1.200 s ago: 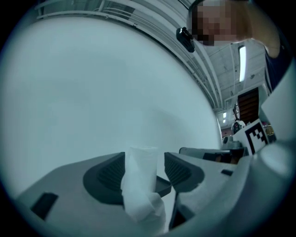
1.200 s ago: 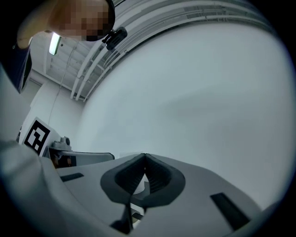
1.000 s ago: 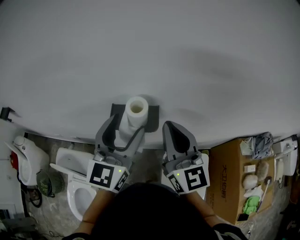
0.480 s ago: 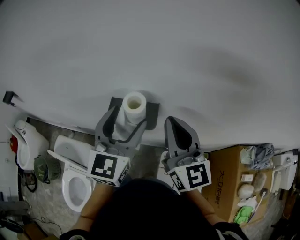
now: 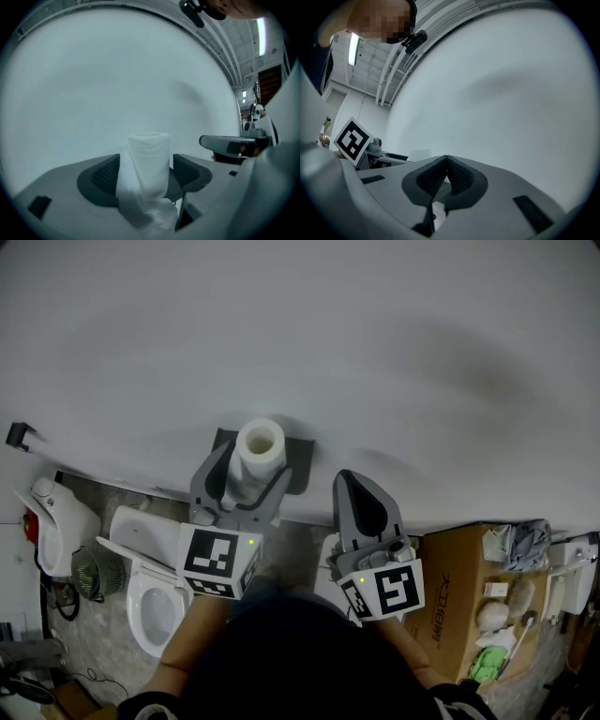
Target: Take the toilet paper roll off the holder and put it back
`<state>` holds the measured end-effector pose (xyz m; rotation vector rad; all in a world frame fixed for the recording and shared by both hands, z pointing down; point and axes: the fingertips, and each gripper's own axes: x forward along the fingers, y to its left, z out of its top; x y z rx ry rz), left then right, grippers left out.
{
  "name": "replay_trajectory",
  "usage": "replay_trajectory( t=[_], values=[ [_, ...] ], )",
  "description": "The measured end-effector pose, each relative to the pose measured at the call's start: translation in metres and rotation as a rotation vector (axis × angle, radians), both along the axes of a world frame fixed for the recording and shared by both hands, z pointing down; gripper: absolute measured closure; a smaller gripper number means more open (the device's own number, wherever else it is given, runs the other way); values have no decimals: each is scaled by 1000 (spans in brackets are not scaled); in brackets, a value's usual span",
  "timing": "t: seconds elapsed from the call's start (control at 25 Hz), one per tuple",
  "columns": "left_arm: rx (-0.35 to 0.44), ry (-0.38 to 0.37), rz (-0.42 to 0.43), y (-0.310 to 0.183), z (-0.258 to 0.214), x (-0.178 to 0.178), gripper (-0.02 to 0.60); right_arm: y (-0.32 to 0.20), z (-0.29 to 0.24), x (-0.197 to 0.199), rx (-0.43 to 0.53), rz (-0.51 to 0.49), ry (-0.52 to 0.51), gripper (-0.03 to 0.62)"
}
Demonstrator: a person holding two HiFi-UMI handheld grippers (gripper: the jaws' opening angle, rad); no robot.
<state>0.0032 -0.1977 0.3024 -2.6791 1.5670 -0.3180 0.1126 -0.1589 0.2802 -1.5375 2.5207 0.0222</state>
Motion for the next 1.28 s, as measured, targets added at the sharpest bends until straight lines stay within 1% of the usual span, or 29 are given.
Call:
replay_trajectory(
  t=[0.44,0.64,1.04,1.12,1.28],
  values=[
    [-52,-18,19,-11,7,4,246,2,0,6,2,59,18,577],
    [-65,-55,55,-14,13,10,247,-3,-1,2,-1,87,17,579],
    [-56,-88,57,-15,13,9,249,-6,-2,-7,-9,141,24,579],
    [-49,-91,65,-14,13,8,261,-6,-2,-8,-10,153,22,579],
    [-42,-70,91,-10,11,6,278,-1,-3,-8,2,171,25,578]
  ],
)
